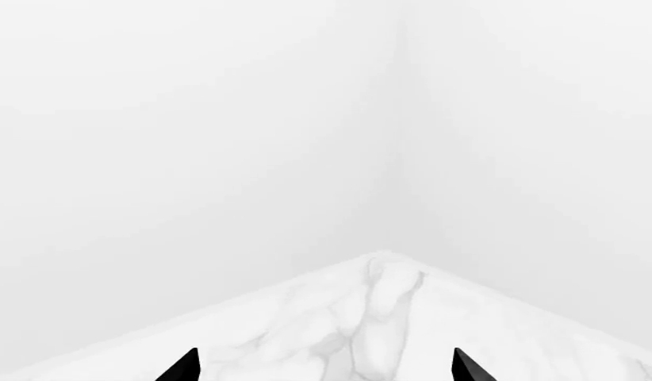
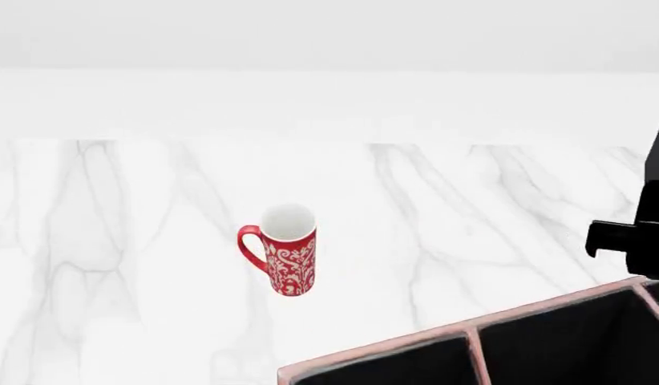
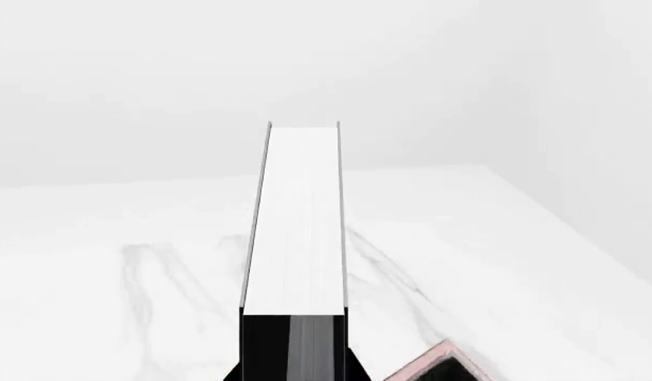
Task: Pick up the book and place it in the right compartment of the caddy.
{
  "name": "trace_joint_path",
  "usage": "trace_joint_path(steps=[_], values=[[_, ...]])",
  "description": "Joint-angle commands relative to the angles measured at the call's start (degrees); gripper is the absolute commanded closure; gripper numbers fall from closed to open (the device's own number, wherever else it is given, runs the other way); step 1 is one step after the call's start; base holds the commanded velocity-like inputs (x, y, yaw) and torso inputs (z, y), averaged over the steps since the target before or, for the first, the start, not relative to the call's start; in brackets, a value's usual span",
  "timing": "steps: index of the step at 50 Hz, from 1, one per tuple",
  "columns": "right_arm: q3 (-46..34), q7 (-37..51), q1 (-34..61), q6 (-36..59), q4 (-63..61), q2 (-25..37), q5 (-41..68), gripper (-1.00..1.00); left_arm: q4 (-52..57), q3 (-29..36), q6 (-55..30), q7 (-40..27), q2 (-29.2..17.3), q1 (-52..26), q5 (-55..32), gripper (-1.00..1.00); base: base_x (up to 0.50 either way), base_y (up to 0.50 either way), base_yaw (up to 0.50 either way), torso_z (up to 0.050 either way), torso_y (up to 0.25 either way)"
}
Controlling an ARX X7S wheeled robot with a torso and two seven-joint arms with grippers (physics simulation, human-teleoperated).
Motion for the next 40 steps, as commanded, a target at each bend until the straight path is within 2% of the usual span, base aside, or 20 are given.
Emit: trace_joint_path(steps=[1, 9, 16, 40], values=[[9.7, 2.1, -7.0, -0.8, -3.3, 2.0, 1.1, 1.00, 0.3, -1.2, -0.3, 0.8, 0.9, -0.1, 0.8, -1.00, 0.00, 0.00, 0.00, 0.000, 0.000], [15.8, 6.6, -12.1, -1.6, -4.5, 2.1, 4.8, 1.00, 0.1, -1.4, -0.2, 0.8, 0.9, -0.1, 0.5, -1.00, 0.00, 0.00, 0.00, 0.000, 0.001], [17.9, 13.1, -12.1, -1.6, -4.5, 3.2, 10.6, 1.00, -0.1, -1.2, 0.2, 0.8, 1.1, 0.0, 0.6, -1.00, 0.00, 0.00, 0.00, 0.000, 0.001], [18.7, 15.1, -13.5, -3.5, -2.0, 2.3, 12.2, 1.00, -0.5, -0.3, 1.1, 0.4, 1.6, 0.3, 0.7, -1.00, 0.00, 0.00, 0.00, 0.000, 0.001]])
